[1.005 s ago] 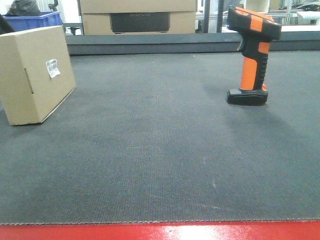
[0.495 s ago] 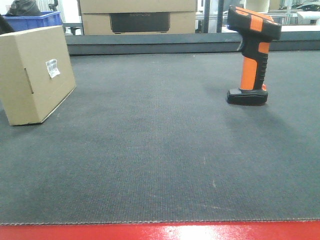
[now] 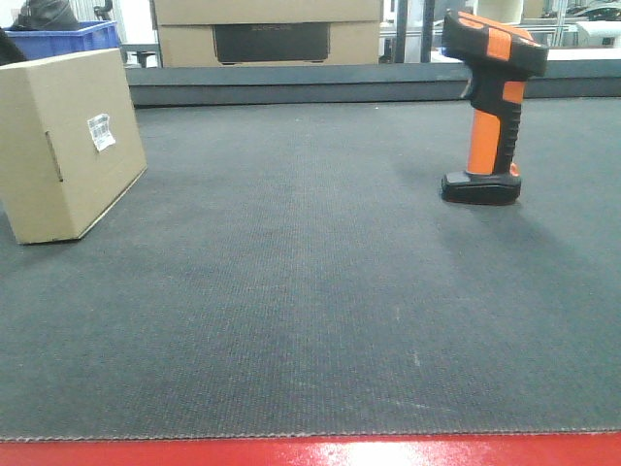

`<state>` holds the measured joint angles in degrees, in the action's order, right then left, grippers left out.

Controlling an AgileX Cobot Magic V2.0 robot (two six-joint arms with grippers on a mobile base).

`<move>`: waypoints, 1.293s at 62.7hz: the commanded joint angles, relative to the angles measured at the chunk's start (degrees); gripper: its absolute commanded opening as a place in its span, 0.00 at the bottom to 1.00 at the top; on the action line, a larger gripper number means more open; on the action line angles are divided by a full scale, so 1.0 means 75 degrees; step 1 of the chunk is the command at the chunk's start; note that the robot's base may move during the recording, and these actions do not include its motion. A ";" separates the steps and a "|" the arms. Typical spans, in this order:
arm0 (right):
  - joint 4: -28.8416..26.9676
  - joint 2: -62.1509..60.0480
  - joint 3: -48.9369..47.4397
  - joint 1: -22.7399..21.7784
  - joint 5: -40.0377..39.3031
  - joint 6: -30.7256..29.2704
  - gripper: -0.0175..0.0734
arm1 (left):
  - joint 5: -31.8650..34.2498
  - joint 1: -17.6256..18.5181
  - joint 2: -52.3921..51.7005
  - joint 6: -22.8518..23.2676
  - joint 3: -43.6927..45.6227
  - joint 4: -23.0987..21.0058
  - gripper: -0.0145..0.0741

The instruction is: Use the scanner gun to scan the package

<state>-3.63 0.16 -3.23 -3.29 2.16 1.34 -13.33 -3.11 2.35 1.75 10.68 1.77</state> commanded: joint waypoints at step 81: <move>-0.0402 0.8405 -0.4730 -0.0011 0.0112 0.0013 0.01 | -0.4162 0.0741 1.0178 0.0083 0.8860 -0.1070 0.04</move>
<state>-6.30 62.44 -38.17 -3.29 4.70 1.34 -40.50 2.10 74.50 -0.94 71.96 -6.82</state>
